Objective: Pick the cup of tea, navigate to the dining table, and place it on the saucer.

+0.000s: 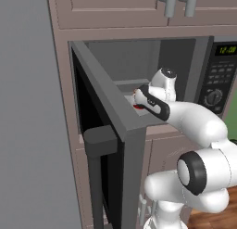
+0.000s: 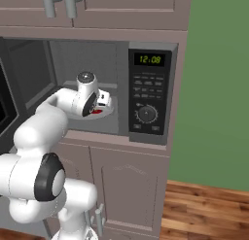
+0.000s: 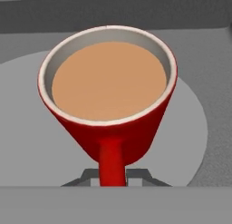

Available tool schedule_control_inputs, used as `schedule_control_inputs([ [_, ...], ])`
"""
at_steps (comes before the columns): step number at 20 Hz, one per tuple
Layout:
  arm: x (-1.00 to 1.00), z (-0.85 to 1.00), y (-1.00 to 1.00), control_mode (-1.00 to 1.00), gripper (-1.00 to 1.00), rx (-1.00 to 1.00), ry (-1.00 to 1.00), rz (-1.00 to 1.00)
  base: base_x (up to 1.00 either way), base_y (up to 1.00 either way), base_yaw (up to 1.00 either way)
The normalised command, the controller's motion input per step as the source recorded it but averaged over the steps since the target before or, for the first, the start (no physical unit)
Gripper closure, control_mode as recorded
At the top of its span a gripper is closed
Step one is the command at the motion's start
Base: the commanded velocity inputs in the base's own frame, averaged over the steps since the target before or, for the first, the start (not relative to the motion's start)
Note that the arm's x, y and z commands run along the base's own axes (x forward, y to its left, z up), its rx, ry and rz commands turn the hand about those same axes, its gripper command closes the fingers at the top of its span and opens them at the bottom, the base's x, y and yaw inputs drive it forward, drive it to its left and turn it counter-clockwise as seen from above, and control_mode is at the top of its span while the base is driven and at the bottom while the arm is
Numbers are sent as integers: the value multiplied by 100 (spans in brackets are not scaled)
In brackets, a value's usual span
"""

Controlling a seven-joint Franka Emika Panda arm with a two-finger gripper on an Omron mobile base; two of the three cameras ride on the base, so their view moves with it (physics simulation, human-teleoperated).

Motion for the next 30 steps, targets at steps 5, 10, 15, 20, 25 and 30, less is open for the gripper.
schedule_control_inputs([
  [5,-3,0,-7,-100,100,0,0,0,0,0,0],
  [10,-78,5,-42,-100,100,0,-8,0,0,0,0],
  [15,-100,27,-22,-100,100,0,-13,0,0,0,0],
  [20,-100,61,0,-100,100,0,-7,0,0,0,0],
  [25,-96,64,0,-100,100,0,0,0,0,0,0],
  [30,-88,49,0,-100,100,-5,8,0,0,0,0],
])
